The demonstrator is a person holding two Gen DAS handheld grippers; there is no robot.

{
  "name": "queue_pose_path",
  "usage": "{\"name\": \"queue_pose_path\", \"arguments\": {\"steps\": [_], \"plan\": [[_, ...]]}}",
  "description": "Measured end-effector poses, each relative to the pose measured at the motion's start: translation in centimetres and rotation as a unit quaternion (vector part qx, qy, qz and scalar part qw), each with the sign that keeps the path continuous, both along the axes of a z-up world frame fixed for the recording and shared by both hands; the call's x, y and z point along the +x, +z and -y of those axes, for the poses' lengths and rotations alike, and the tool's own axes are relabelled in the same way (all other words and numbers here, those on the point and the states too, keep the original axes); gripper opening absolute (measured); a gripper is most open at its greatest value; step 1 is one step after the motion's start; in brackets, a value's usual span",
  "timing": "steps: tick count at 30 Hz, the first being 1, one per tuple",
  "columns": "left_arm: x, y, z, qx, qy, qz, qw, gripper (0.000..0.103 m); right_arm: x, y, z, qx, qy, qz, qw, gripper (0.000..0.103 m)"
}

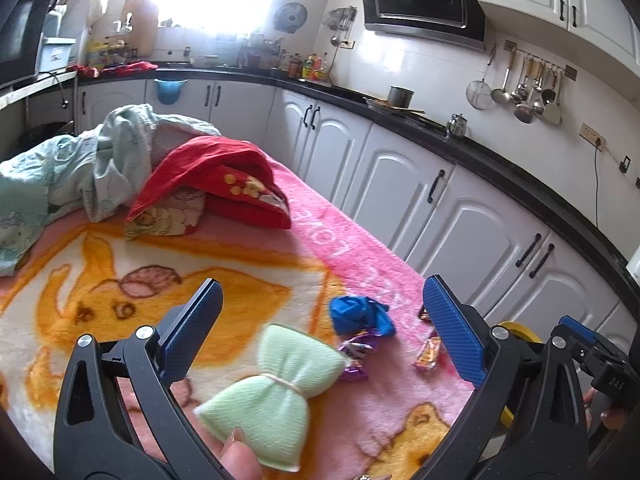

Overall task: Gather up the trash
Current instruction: 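Grasp the green mesh bag with the left tool while the right tool grasps the purple wrapper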

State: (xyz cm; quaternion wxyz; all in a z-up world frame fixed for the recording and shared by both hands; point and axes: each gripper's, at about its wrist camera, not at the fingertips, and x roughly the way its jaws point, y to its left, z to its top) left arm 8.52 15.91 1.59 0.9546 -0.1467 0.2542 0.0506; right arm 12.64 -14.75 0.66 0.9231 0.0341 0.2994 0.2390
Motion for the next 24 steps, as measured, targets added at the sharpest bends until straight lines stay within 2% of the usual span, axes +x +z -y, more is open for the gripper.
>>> {"name": "queue_pose_path", "arguments": {"steps": [10,18,24], "plan": [[-0.3,-2.9,-2.4,0.002,-0.006,-0.039,0.9992,0.092,0.9,-1.7,-4.9,-0.021,0.032,-0.021,0.999,0.087],[0.5,-5.9,-2.8,-0.017,-0.027,-0.074,0.9967,0.092,3.2,-4.7,-6.8,-0.055,0.018,-0.048,0.997,0.087],[1.2,-7.4,-2.1,-0.023,-0.052,-0.095,0.9938,0.092,5.1,-6.8,-7.3,-0.062,0.006,-0.073,0.995,0.087]]}}
